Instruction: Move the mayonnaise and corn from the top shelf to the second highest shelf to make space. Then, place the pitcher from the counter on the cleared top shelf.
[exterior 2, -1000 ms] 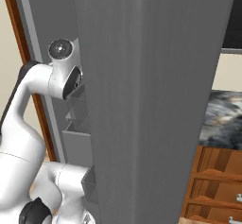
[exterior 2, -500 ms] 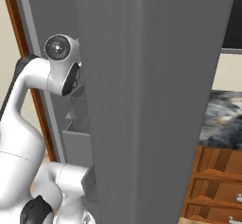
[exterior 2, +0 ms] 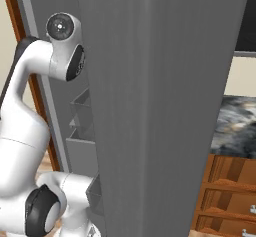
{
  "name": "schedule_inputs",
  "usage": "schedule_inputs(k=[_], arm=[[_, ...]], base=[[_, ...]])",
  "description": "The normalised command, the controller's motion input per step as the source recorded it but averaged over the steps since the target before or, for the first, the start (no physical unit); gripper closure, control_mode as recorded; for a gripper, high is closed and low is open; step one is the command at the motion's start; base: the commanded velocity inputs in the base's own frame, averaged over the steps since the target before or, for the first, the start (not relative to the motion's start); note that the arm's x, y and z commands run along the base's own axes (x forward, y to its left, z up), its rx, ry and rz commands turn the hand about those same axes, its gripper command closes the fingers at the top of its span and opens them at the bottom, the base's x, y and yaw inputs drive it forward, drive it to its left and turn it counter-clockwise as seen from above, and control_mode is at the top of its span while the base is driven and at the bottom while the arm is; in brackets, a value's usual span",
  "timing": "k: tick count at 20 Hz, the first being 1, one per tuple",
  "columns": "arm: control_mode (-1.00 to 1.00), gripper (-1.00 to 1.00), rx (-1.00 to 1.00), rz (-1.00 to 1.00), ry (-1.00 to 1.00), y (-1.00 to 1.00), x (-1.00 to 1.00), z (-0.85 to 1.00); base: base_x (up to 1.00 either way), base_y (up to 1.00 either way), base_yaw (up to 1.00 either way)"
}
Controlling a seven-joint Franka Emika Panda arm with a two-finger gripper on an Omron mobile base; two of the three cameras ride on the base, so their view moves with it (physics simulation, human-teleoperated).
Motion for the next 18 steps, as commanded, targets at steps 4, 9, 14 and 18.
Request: schedule_inputs(k=[4, 9, 14, 18], arm=[[-1.0, -1.0, 0.0, 0.0, 0.0, -0.15, 0.25, 0.0], [-1.0, -1.0, 0.0, 0.0, 0.0, -0.1, 0.25, -0.02], [-1.0, -1.0, 0.0, 0.0, 0.0, -0.02, 0.41, -0.06], [-1.0, -1.0, 0.0, 0.0, 0.0, 0.0, 0.48, -0.06]], base=[[0.0, 0.0, 0.0], [0.0, 0.0, 0.0], [0.0, 0.0, 0.0], [0.0, 0.0, 0.0]])
